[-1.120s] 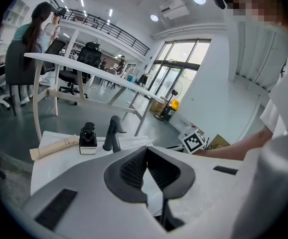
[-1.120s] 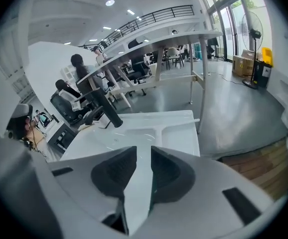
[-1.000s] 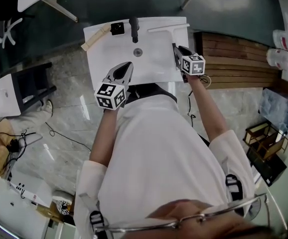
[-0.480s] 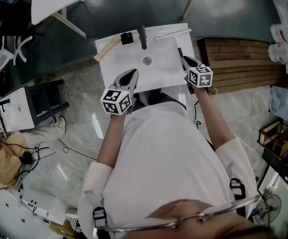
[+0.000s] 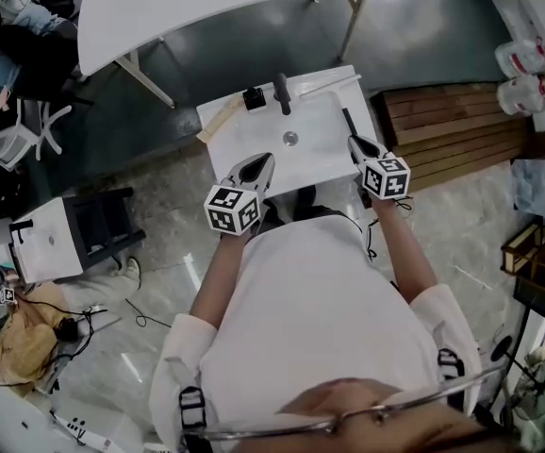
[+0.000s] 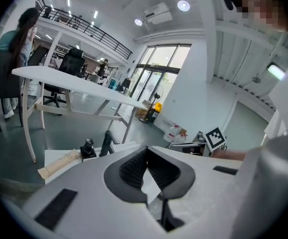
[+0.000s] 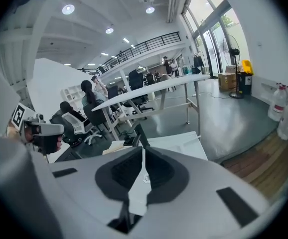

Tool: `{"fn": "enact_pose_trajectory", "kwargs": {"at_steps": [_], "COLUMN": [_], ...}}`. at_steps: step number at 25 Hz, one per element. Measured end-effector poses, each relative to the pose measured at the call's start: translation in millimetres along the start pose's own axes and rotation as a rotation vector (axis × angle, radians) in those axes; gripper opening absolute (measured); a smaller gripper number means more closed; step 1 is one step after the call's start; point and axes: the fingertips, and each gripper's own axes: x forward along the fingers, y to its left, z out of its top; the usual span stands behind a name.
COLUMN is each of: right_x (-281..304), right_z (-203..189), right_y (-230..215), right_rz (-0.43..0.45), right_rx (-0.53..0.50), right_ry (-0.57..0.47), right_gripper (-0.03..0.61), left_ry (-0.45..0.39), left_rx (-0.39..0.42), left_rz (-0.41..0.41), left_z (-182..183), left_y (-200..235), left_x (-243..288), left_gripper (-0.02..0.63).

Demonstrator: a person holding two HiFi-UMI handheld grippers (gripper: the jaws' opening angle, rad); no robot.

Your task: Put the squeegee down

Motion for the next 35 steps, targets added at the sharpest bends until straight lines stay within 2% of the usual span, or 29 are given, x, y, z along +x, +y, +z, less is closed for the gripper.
{"fn": "enact_pose_trajectory", "kwargs": {"at_steps": [5,13,24,35], "right_x": [-20.6,-48.3,-63.9,-63.4], "right_z": [9.6,31.9,42.0,46.0], "right_y": [27.5,51.1,61.6,61.9], "right_rz": [-0.014,-0.033,-0.024,-0.031], "right_rx": [-0.043,-0.103,-0.156,-0.148], "right_ry": [-0.035,-0.123,-0.221,-0.227], "right_gripper": [0.017,0.014,0.005,0.005], "left_ry": [-0.021,-0.027,-0.046,-0.060], "left_rx": [0.024,0.045,0.059,0.052], "left_rz": [-0.028,-0.029,-0.031,-0.028], "left_z": [5.7,10.0,15.9,18.2], "left_y": [-2.8,8.7,7.3,12.6], "left_x": [-15.6,-26.2,-26.4,-27.7], "left_gripper": [0.005,0.005,0.005,0.005]}}
